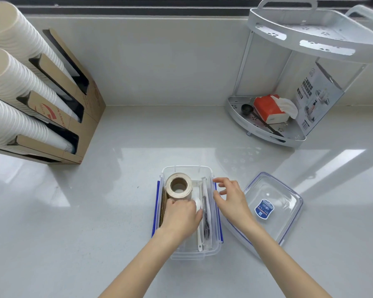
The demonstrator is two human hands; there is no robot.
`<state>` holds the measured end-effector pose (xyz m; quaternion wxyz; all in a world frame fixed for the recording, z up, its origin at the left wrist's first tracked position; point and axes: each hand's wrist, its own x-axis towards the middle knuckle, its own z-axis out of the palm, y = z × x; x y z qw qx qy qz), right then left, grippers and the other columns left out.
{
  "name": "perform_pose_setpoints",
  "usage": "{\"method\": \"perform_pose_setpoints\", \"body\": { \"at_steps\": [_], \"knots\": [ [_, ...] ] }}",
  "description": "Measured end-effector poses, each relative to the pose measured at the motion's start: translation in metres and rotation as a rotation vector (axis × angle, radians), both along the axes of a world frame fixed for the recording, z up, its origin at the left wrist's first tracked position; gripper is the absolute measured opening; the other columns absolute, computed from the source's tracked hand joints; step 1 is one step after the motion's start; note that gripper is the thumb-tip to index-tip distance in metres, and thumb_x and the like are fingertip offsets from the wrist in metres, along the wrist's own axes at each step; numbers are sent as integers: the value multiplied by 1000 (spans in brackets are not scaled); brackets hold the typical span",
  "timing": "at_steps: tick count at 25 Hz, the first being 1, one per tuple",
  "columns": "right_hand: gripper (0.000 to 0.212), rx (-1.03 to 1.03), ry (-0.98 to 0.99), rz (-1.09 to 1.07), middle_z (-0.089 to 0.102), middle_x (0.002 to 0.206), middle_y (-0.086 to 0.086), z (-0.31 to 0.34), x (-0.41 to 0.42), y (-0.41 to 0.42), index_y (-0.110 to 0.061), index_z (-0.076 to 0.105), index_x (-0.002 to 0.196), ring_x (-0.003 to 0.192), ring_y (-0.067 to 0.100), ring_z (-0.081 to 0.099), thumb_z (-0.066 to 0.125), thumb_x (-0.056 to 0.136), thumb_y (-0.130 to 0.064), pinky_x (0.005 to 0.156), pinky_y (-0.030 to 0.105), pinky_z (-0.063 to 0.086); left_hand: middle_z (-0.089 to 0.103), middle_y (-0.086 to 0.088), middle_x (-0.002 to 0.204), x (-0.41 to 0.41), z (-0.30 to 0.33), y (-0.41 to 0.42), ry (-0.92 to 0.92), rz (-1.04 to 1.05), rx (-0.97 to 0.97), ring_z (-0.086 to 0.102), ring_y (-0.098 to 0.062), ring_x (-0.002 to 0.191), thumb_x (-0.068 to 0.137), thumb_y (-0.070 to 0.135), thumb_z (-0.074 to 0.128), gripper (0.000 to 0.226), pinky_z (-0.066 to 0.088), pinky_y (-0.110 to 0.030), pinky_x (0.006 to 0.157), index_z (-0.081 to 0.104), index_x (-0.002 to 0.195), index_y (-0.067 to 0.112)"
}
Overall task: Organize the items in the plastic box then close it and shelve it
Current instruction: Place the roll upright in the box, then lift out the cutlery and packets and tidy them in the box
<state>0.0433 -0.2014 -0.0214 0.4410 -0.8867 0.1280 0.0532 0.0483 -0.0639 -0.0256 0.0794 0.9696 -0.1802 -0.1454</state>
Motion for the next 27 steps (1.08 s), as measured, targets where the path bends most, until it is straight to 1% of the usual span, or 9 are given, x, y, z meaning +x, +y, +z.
{"method": "perform_pose_setpoints", "body": {
  "at_steps": [4,10,12,13,14,17,20,24,27],
  "knots": [
    [30,39,19,-29,53,117,8,-2,-6,-1,-15,51,118,81,12,53,48,87,-14,66,11,32,63,-18,110,0,-5,-19,57,30,76,57,-34,103,91,36,33,41,29,-41,95,49,107,1],
    [30,72,39,-22,57,103,6,0,-6,2,-11,48,118,81,17,52,46,89,-11,75,23,38,52,-24,122,16,-1,-29,379,183,-65,49,-37,114,87,33,46,50,40,-39,91,40,117,-7],
    [30,66,28,-14,54,97,1,1,-6,3,-9,47,119,81,18,52,44,89,-11,76,26,40,59,-17,97,20,-1,-31,477,231,-182,54,-33,100,85,26,49,30,43,-32,75,50,94,-2],
    [30,64,24,-10,52,96,0,1,-7,4,-8,47,120,82,18,52,44,90,-11,78,27,41,55,-9,80,20,1,-32,521,246,-219,53,-29,90,84,22,49,19,40,-29,62,47,77,5],
    [30,62,21,-7,52,96,0,2,-7,4,-8,47,120,82,18,52,43,90,-11,79,29,42,50,-5,73,21,2,-33,554,257,-240,51,-28,86,83,19,48,19,37,-25,54,43,69,8],
    [29,59,11,-1,52,97,0,2,-8,4,-8,47,119,83,20,53,43,91,-12,82,34,45,51,-5,85,25,6,-35,620,301,-272,53,-24,86,83,17,48,13,34,-20,54,48,87,5],
    [29,52,18,1,53,100,2,3,-9,4,-8,46,119,86,22,55,42,91,-13,86,40,48,37,2,64,26,13,-35,714,366,-392,39,-9,57,82,14,49,20,28,-16,44,38,66,13],
    [28,33,4,-3,57,111,10,3,-10,7,-10,47,119,94,28,58,40,92,-15,87,45,48,36,1,62,27,18,-34,809,426,-523,33,-8,53,81,10,48,17,28,-11,35,40,67,14],
    [27,47,0,-5,58,112,13,2,-9,6,-9,47,118,95,29,58,40,92,-14,88,44,47,37,1,64,26,16,-34,848,480,-598,32,-10,55,79,12,51,10,27,-18,45,43,74,10]
  ]
}}
